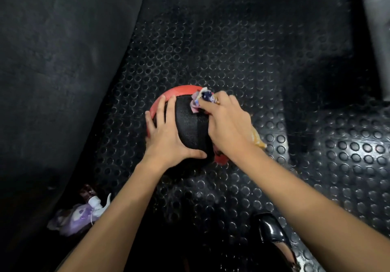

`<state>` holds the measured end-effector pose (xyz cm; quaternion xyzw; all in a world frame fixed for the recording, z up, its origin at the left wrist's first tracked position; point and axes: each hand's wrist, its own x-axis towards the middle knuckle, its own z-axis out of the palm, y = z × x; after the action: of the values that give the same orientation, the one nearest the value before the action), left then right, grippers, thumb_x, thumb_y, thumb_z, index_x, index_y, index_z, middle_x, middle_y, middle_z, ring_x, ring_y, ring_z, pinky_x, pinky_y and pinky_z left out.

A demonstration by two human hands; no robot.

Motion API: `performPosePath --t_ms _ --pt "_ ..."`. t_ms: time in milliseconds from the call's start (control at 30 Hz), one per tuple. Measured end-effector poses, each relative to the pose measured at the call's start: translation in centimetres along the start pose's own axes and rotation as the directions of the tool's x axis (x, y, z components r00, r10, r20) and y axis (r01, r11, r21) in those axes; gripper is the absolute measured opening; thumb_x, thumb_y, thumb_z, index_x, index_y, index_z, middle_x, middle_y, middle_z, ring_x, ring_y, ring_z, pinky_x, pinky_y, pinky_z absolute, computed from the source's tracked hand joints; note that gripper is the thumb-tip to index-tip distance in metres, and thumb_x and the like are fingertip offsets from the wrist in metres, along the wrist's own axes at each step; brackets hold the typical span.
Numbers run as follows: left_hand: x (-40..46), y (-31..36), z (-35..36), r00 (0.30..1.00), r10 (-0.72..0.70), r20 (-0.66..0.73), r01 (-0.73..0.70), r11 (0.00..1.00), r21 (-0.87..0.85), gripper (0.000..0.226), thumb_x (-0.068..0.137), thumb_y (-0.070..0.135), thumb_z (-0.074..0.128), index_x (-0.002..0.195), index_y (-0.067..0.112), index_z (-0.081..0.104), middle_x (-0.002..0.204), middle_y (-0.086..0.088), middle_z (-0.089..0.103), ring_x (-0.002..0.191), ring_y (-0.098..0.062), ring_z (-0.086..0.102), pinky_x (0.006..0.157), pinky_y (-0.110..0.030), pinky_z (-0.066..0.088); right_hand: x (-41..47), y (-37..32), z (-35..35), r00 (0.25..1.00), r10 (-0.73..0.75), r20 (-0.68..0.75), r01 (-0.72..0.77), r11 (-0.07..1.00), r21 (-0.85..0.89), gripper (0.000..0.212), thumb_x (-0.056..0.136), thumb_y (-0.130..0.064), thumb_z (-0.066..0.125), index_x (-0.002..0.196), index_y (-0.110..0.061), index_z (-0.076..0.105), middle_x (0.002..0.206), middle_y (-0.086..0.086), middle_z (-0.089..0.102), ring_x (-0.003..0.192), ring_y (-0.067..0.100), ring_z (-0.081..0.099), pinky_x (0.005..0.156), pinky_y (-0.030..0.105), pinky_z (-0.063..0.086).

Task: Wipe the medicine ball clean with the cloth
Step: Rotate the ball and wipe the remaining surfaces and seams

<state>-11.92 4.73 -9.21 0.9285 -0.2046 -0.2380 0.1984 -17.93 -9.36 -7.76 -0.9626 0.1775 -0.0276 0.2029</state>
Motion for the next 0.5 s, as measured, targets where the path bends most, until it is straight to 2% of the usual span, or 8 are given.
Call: performPosePath --t_ms 100,167,233,300,367,433,500 --pt "0.0 -0.3 0.1 1.000 0.005 -0.015 -0.006 1.000 -0.012 0.154 0.028 0.071 0.075 0.147 0.034 -0.016 0.154 0.018 -0.020 0.146 -0.026 -0.014 0.114 -0.057 0.005 -3.2 -0.3 0.3 0.993 -0.119 -0.004 0.118 0.993 -0.028 0.048 0.080 -0.021 0.035 0.117 -0.030 0.063 0.096 0.002 0.054 0.083 0.024 0.052 0.047 0.027 0.035" --pt "-0.1 -0.3 0.0 1.000 0.002 -0.015 -0.002 1.000 -0.023 0.155 0.031 0.067 0.080 0.147 0.033 -0.016 0.154 0.016 -0.021 0.146 -0.026 -0.015 0.114 -0.056 0.004 -3.3 0.1 0.6 0.985 -0.171 -0.032 0.169 0.983 -0.074 0.050 0.075 -0.025 0.034 0.114 -0.028 0.065 0.093 0.004 0.056 0.078 0.025 0.053 0.045 0.026 0.035" --pt "-0.1 -0.3 0.0 1.000 -0.001 -0.006 0.001 1.000 -0.020 0.154 0.035 0.062 0.085 0.148 0.032 -0.017 0.154 0.015 -0.022 0.145 -0.027 -0.017 0.114 -0.056 0.003 -1.4 0.1 0.4 0.989 -0.137 -0.055 0.132 0.987 -0.087 0.045 0.077 -0.016 0.040 0.113 -0.028 0.066 0.096 0.006 0.056 0.083 0.028 0.054 0.049 0.026 0.030" --pt "-0.1 -0.2 0.0 1.000 -0.010 -0.003 0.010 1.000 -0.021 0.154 0.037 0.059 0.087 0.148 0.032 -0.017 0.154 0.014 -0.022 0.145 -0.028 -0.018 0.114 -0.055 0.001 1.2 -0.1 0.1 0.999 -0.042 -0.022 0.040 0.997 -0.068 0.046 0.084 -0.007 0.044 0.121 -0.030 0.061 0.109 0.006 0.052 0.098 0.028 0.049 0.057 0.030 0.029" --pt "0.2 -0.1 0.0 1.000 -0.007 -0.008 0.007 0.999 -0.031 0.154 0.037 0.058 0.087 0.148 0.031 -0.016 0.155 0.012 -0.022 0.144 -0.028 -0.019 0.115 -0.051 -0.006 2.5 0.1 0.4 1.000 0.014 0.006 -0.014 0.999 -0.035 0.048 0.089 -0.007 0.043 0.128 -0.032 0.056 0.117 0.005 0.047 0.107 0.025 0.044 0.063 0.032 0.031" --pt "0.5 -0.1 -0.2 1.000 -0.007 -0.003 0.007 0.999 -0.037 0.155 0.037 0.058 0.087 0.149 0.030 -0.016 0.155 0.011 -0.021 0.144 -0.028 -0.020 0.114 -0.046 -0.011 1.4 0.0 0.2 1.000 -0.022 -0.002 0.022 0.999 -0.026 0.049 0.087 -0.007 0.043 0.127 -0.033 0.056 0.115 0.005 0.049 0.104 0.026 0.046 0.061 0.031 0.031" --pt "0.7 -0.3 -0.3 1.000 -0.004 -0.001 0.004 0.999 -0.040 0.156 0.035 0.059 0.087 0.148 0.031 -0.016 0.155 0.013 -0.021 0.145 -0.028 -0.019 0.115 -0.046 -0.009 -0.9 0.0 0.1 0.993 -0.117 -0.021 0.117 0.993 -0.035 0.049 0.080 -0.013 0.041 0.120 -0.030 0.061 0.103 0.006 0.054 0.090 0.027 0.051 0.054 0.028 0.031"
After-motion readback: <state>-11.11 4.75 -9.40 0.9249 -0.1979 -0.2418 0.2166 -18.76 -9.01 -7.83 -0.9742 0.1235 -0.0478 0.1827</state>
